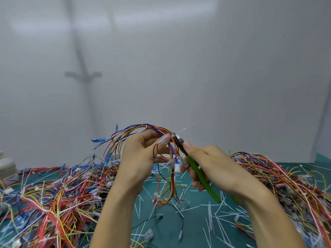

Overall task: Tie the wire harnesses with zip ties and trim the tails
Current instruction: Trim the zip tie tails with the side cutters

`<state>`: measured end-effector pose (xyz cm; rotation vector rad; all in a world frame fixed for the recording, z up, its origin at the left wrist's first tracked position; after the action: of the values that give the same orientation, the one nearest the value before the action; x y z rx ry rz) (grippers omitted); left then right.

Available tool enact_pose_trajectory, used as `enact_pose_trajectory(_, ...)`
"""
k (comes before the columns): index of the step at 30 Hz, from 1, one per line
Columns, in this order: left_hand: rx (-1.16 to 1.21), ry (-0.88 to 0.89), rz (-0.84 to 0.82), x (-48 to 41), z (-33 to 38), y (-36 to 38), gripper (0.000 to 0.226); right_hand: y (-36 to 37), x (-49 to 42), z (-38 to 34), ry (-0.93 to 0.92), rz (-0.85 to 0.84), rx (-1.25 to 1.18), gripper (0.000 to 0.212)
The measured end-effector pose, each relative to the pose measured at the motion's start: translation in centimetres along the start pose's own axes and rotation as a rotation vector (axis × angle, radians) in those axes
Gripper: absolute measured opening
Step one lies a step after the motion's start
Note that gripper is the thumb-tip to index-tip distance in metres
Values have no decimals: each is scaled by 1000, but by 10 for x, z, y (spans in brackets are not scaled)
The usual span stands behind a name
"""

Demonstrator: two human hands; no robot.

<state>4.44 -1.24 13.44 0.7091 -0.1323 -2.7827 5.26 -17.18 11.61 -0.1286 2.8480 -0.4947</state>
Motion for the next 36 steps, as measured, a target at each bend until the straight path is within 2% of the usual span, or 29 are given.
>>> enact_pose_trajectory(7, -19, -29, -26, 0, -1, -2, 8, 1, 2, 0, 45, -63, -80, 59)
enact_pose_trajectory(13, -31, -65, -14, -1, -1, -4, 13, -8, -1, 2, -74, 88, 161, 64)
enact_pose_trajectory(24, -4, -60, -14, 0, -1, 1, 8, -8, -1, 0, -117, 104, 199, 61)
enact_pose_trajectory(36, -20, -65, 23, -1, -3, 2, 4, -8, 3, -8, -153, 153, 305, 69)
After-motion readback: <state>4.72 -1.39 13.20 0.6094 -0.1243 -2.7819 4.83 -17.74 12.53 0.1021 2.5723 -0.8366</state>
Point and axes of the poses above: each hand's wrist, its own x-axis away from the middle knuckle, its own y-axis out of the palm, z = x × y, the point moved 4 cm from there along -x, towards the middle knuckle, and after that the axes turned 12 degrees about z, right-handed, at the moved point
